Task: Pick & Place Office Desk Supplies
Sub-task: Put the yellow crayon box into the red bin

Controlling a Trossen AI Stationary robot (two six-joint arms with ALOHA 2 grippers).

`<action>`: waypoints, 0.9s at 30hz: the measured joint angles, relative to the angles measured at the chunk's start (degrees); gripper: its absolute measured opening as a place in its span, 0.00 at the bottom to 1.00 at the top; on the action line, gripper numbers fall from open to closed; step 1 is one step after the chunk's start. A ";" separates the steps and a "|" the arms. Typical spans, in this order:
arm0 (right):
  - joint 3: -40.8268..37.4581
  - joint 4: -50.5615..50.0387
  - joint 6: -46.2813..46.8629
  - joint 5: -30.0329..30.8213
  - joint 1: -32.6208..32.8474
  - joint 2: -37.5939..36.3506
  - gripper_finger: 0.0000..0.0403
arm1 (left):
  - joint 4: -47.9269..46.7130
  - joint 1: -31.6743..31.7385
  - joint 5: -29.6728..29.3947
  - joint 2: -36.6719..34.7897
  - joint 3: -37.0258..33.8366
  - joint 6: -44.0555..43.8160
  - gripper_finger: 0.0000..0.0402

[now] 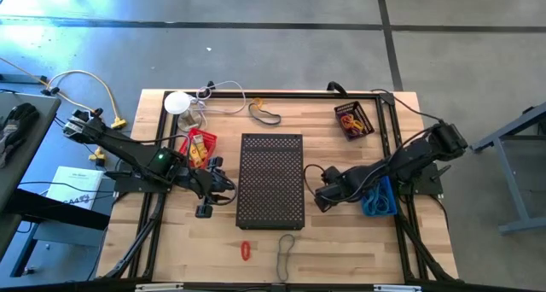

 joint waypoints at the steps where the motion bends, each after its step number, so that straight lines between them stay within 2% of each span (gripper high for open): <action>1: 1.35 -1.20 -0.99 0.93 0.29 0.00 0.27 | 0.08 -0.02 0.00 0.00 0.00 0.02 0.33; 7: 11.40 -9.02 -5.09 8.08 2.28 0.00 0.18 | 1.07 -0.02 0.00 0.00 0.00 0.36 0.33; 13: 22.07 -17.61 -7.00 15.21 5.17 -0.10 0.18 | 3.07 0.00 0.00 0.00 -0.01 3.00 0.33; 16: 26.49 -18.21 -10.01 18.43 6.76 -0.11 0.17 | 5.61 -0.08 0.04 0.00 -0.02 6.52 0.33; 21: 30.92 -11.00 -19.39 20.94 8.43 -0.19 0.17 | 12.63 -0.94 0.16 0.35 -0.02 17.30 0.33; 27: 31.00 6.36 -35.58 16.73 8.10 0.25 0.17 | 19.36 -1.90 -0.73 3.41 -0.02 32.84 0.33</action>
